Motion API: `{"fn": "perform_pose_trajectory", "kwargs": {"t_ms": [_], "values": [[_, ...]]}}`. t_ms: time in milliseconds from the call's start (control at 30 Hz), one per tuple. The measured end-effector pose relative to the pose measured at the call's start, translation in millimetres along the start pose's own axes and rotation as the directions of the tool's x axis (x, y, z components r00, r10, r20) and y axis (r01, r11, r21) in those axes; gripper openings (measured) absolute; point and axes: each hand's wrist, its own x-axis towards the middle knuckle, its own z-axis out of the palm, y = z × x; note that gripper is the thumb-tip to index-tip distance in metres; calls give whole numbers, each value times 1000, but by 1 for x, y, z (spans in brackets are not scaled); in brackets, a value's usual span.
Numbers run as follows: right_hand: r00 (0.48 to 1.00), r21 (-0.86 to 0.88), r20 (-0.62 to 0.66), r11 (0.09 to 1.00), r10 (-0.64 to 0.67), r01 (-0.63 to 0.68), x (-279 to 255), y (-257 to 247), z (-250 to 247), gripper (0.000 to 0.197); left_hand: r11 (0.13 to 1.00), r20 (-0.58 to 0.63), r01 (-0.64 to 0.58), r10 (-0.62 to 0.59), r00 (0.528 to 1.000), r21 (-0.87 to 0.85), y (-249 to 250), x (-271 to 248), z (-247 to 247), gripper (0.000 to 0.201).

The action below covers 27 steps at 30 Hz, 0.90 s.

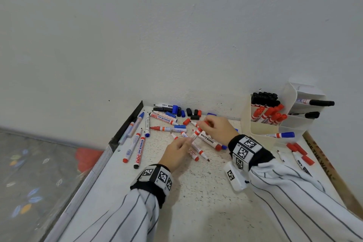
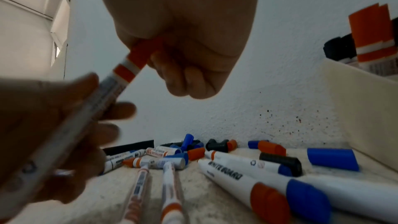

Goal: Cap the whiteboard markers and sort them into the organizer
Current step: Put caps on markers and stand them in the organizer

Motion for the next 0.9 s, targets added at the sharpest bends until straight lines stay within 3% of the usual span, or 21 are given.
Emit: {"fn": "perform_pose_trajectory", "kwargs": {"t_ms": [100,167,267,467,567,667,800,900], "values": [[988,79,-151,997,21,-9,0,2,-27,12,930,58,57,-83,995,363,-8,4,-1,45],[958,99,-285,995,38,-10,1,6,-52,20,859,129,49,-132,983,509,-9,2,-1,45],[891,80,-447,995,82,-51,-2,16,-91,26,813,107,21,-102,989,582,-10,0,-2,41],[775,-54,-606,964,177,-262,-14,46,-145,23,667,55,63,-154,987,743,-6,-3,-4,35],[755,-42,-616,947,226,-318,-18,56,-150,24,697,-3,122,-170,986,707,-8,0,-6,29],[793,-99,-558,928,246,-358,-18,61,-146,27,759,-50,198,-213,976,620,-12,6,-7,24],[800,-88,-550,936,238,-339,-15,65,-137,28,855,-150,250,-203,968,454,-10,6,-10,8],[802,-67,-549,944,236,-324,-14,71,-129,18,903,-220,260,-192,956,341,-7,6,-10,9]]}}
